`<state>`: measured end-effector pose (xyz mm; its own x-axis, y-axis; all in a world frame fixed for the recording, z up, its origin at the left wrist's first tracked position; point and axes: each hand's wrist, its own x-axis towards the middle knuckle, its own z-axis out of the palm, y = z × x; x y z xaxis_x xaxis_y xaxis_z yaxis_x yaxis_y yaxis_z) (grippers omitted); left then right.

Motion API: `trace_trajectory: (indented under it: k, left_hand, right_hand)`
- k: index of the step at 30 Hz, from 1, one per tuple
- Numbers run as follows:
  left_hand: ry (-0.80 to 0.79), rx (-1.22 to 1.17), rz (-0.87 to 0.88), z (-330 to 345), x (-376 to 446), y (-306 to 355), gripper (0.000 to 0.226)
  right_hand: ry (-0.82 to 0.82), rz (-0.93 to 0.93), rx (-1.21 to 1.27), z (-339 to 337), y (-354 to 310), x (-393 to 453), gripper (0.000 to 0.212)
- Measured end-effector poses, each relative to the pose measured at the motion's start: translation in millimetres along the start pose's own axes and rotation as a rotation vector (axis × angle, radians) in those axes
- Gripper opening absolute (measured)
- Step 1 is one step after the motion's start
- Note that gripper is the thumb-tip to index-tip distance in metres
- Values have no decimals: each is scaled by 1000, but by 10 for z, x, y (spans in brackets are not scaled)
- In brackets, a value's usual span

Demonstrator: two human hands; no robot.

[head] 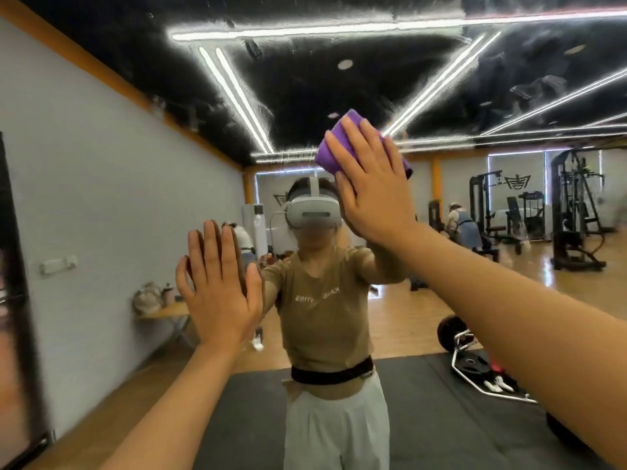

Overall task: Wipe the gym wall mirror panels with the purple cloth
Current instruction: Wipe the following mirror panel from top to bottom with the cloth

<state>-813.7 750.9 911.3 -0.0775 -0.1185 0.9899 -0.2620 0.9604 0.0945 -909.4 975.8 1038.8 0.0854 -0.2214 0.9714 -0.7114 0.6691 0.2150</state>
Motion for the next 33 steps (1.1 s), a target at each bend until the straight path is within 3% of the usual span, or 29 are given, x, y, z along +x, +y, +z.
trace_trajectory:
  k: [10, 17, 20, 24, 28, 33]
  left_hand:
    - [-17, -12, 52, -44, -29, -32, 66]
    - [-41, -50, 68, -90, -50, -68, 68]
    - [-42, -86, 29, -112, -53, 28, 67]
    - [-35, -110, 111, -95, 6, 92, 64]
    - [-8, -127, 32, -46, 18, 201, 62]
    - [-21, -87, -152, -32, 31, 534, 73]
  right_hand:
    - [-306, -406, -53, 79, -484, -1950, 62]
    - [-401, -570, -93, -11, -228, -1794, 68]
    - [-359, -437, -43, -75, -59, -1290, 61]
    - [-266, -239, -17, -157, 253, -441, 58]
    - [-169, -23, 53, -323, 534, 234, 59]
    - [-85, -22, 49, -263, 482, -47, 57]
